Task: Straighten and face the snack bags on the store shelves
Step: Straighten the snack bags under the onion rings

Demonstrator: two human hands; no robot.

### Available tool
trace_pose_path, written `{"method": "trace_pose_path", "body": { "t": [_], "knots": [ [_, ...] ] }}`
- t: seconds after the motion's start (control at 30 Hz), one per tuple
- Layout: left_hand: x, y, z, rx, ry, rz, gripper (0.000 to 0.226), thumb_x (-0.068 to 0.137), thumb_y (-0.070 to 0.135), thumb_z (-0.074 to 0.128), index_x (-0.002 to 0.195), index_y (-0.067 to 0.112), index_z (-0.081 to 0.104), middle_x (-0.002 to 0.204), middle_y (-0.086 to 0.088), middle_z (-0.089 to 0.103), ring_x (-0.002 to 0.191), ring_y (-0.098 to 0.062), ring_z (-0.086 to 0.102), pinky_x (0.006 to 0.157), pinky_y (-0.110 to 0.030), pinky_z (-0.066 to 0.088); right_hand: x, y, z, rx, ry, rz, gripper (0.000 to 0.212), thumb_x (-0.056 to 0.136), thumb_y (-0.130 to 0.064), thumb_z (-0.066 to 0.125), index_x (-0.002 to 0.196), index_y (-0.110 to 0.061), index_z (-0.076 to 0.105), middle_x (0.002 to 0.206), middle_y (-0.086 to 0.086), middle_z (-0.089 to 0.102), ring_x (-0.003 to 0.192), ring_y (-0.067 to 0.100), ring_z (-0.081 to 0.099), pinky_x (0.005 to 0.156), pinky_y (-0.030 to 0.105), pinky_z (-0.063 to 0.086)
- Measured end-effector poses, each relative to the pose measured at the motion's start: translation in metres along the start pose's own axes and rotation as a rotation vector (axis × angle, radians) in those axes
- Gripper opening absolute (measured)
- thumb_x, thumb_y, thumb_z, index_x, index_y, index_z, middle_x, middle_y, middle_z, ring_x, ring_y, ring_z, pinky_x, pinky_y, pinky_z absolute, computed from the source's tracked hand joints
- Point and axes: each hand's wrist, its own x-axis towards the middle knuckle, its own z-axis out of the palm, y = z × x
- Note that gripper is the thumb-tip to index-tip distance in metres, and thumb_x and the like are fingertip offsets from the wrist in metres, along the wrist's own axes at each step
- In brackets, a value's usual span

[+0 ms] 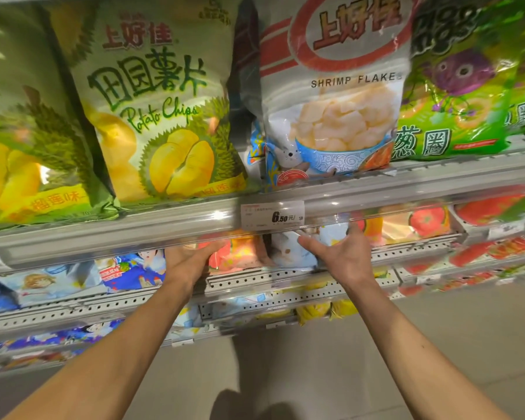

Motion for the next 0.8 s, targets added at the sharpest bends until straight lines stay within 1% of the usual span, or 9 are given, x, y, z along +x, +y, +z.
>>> {"method": "trace_pose_path", "body": {
  "t": [0.07, 0.13, 0.17, 0.23, 0.37, 0.5, 0.57, 0.7, 0.8],
  "knots": [
    [-0.005, 0.002, 0.008, -0.041, 0.050, 0.073, 0.050, 0.055, 0.038, 0.094, 0.064, 0.003, 0.061, 0.077, -0.009, 0.066, 0.075, -0.016, 0.060, 0.071, -0.035, 0.053, -0.009, 0.007, -0.016, 0.052, 0.020, -0.017, 0.070, 0.063, -0.042, 0.096, 0.118, -0.019, 0.061, 0.101, -0.014, 0.073, 0.099, 0.009, 0.067, 0.087, 0.032, 0.056],
    [-0.010, 0.006, 0.022, -0.089, 0.104, 0.145, 0.050, 0.056, 0.028, 0.096, 0.074, -0.004, 0.062, 0.093, -0.010, 0.069, 0.093, -0.017, 0.062, 0.083, -0.035, 0.057, -0.015, 0.015, -0.032, 0.107, 0.018, -0.027, 0.056, 0.064, -0.035, 0.096, 0.110, -0.032, 0.064, 0.094, -0.022, 0.075, 0.086, -0.005, 0.070, 0.080, 0.031, 0.060],
    [-0.014, 0.008, 0.030, -0.051, 0.144, 0.171, 0.051, 0.053, 0.034, 0.096, 0.069, 0.001, 0.060, 0.081, -0.005, 0.066, 0.079, -0.014, 0.059, 0.071, -0.035, 0.057, -0.018, 0.020, -0.040, 0.133, 0.007, -0.009, 0.055, 0.065, -0.032, 0.096, 0.110, -0.032, 0.064, 0.093, -0.020, 0.076, 0.084, -0.004, 0.071, 0.079, 0.030, 0.060],
    [-0.026, 0.012, 0.045, 0.060, 0.223, 0.203, 0.062, 0.046, 0.046, 0.095, 0.054, 0.016, 0.041, 0.054, 0.004, 0.041, 0.054, -0.013, 0.033, 0.047, -0.032, 0.039, -0.023, 0.026, -0.053, 0.136, 0.009, 0.018, 0.060, 0.064, -0.031, 0.096, 0.115, -0.029, 0.065, 0.092, -0.017, 0.077, 0.084, -0.004, 0.072, 0.081, 0.028, 0.058],
    [-0.036, 0.011, 0.075, 0.089, 0.247, 0.213, 0.066, 0.052, 0.042, 0.096, 0.054, 0.019, 0.034, 0.055, 0.005, 0.034, 0.058, -0.014, 0.031, 0.054, -0.034, 0.039, -0.035, 0.045, -0.081, 0.196, 0.055, 0.051, 0.058, 0.064, -0.024, 0.096, 0.114, -0.025, 0.067, 0.095, -0.015, 0.079, 0.087, 0.002, 0.075, 0.077, 0.023, 0.060],
    [-0.035, 0.011, 0.103, 0.094, 0.223, 0.211, 0.044, 0.059, 0.035, 0.095, 0.065, 0.008, 0.061, 0.069, -0.003, 0.057, 0.067, -0.015, 0.048, 0.064, -0.043, 0.052, -0.047, 0.067, -0.105, 0.235, 0.090, 0.093, 0.057, 0.067, -0.016, 0.094, 0.117, -0.020, 0.066, 0.097, -0.012, 0.079, 0.089, 0.008, 0.076, 0.069, 0.013, 0.056],
    [-0.037, 0.010, 0.118, 0.154, 0.164, 0.216, 0.042, 0.065, 0.034, 0.092, 0.057, 0.009, 0.060, 0.062, -0.003, 0.052, 0.060, -0.014, 0.042, 0.055, -0.048, 0.050, -0.051, 0.075, -0.110, 0.242, 0.069, 0.103, 0.055, 0.068, -0.012, 0.093, 0.114, -0.023, 0.064, 0.096, -0.013, 0.079, 0.087, 0.006, 0.076, 0.066, 0.011, 0.055],
    [-0.048, 0.006, 0.145, 0.038, 0.066, 0.351, 0.031, 0.066, 0.032, 0.093, 0.062, 0.028, 0.062, 0.065, 0.017, 0.060, 0.061, -0.002, 0.047, 0.054, -0.020, 0.045, -0.054, 0.076, -0.107, 0.237, 0.014, 0.113, 0.055, 0.066, -0.014, 0.094, 0.111, -0.023, 0.065, 0.096, -0.009, 0.079, 0.085, 0.007, 0.076, 0.063, 0.015, 0.057],
    [-0.050, 0.005, 0.148, 0.151, -0.005, 0.369, 0.040, 0.071, 0.049, 0.086, 0.055, 0.023, 0.059, 0.037, 0.019, 0.047, 0.037, 0.003, 0.034, 0.038, -0.010, 0.028, -0.053, 0.072, -0.100, 0.266, -0.044, 0.102, 0.056, 0.067, -0.011, 0.093, 0.115, -0.022, 0.065, 0.100, -0.008, 0.079, 0.088, 0.009, 0.076, 0.067, 0.019, 0.059]
  ]
}}
